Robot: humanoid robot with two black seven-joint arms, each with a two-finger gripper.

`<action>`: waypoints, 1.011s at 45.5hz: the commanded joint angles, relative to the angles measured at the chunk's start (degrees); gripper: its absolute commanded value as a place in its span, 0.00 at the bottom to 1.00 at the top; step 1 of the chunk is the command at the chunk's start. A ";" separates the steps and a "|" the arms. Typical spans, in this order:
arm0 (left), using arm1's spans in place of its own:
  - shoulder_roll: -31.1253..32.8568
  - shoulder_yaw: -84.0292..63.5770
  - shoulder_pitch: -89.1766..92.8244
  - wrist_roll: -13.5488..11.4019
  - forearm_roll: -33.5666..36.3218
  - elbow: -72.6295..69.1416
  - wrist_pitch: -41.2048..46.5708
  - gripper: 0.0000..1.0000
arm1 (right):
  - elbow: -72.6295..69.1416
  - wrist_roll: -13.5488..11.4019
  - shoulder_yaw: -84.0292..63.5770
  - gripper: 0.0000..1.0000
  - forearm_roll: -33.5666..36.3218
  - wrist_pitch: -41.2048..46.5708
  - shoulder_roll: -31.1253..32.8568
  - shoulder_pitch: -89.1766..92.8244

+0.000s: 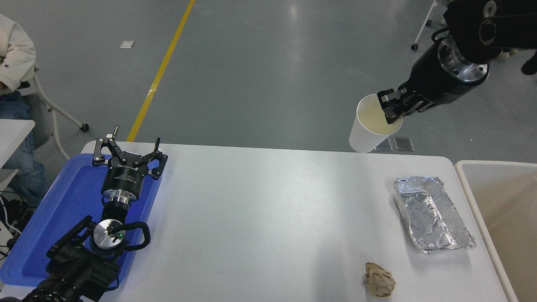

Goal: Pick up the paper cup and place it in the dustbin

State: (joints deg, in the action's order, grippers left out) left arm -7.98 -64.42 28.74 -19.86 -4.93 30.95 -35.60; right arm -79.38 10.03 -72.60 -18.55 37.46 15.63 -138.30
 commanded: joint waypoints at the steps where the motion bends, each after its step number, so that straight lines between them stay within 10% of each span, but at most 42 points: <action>1: 0.07 0.08 0.09 0.00 -0.16 -0.01 0.09 1.00 | 0.19 -0.10 0.00 0.00 -7.37 1.56 5.28 0.13; 46: 0.07 0.08 0.09 -0.09 -0.25 -0.01 0.09 1.00 | 24.17 0.52 11.32 0.00 -37.17 4.37 44.05 24.20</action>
State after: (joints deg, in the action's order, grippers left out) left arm -7.84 -64.33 28.82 -19.95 -5.16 30.94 -35.50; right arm -63.27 10.41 -69.03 -49.92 42.21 52.65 -125.44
